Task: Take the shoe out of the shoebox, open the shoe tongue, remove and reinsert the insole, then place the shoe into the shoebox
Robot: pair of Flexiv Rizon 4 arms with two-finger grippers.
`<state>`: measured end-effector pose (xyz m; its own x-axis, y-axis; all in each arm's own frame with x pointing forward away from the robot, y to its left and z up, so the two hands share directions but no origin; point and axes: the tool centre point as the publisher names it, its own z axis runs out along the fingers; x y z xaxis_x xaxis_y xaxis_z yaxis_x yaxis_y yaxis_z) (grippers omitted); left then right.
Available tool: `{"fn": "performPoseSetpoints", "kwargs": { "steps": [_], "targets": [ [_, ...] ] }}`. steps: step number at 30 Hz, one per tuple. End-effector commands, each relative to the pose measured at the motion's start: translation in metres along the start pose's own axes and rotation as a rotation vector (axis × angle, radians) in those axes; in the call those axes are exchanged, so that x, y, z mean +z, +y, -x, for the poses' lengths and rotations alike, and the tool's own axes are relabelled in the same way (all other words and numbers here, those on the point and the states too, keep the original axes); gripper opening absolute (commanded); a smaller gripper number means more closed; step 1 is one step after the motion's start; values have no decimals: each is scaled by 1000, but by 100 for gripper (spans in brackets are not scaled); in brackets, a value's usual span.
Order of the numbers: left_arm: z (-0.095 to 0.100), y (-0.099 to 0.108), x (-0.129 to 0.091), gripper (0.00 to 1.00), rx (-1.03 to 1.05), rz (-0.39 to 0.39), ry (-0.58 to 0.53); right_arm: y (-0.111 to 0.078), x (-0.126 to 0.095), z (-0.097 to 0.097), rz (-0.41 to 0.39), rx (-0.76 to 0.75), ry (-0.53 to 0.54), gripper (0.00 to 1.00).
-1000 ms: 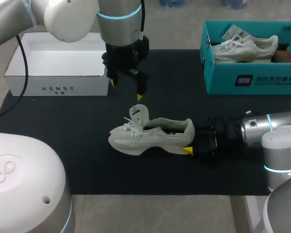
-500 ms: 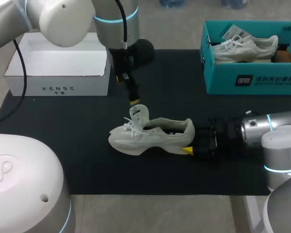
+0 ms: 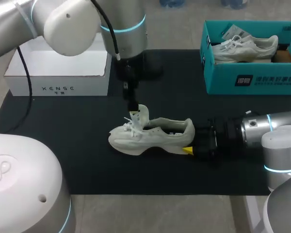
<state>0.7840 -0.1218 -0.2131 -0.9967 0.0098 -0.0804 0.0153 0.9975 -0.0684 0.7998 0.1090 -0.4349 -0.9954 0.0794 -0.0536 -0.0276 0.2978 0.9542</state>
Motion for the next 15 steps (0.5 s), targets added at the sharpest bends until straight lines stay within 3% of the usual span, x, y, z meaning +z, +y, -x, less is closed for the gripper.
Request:
{"fn": "performPoseSetpoints", "kwargs": {
  "steps": [1, 2, 3, 15],
  "targets": [
    [-7, -8, 4, 49, 46, 1, -7, -8, 5, -1, -2, 0, -2, 0],
    [-8, -9, 5, 36, 54, 5, -15, -8, 5, -1, -2, 0, -2, 0],
    [-10, -12, 8, 1, 63, 10, -34, -8, 5, -1, -2, 0, -2, 0],
    [-33, -32, 46, 0, 88, -3, -16, -8, 5, -1, -2, 0, -2, 0]
  ]
}}
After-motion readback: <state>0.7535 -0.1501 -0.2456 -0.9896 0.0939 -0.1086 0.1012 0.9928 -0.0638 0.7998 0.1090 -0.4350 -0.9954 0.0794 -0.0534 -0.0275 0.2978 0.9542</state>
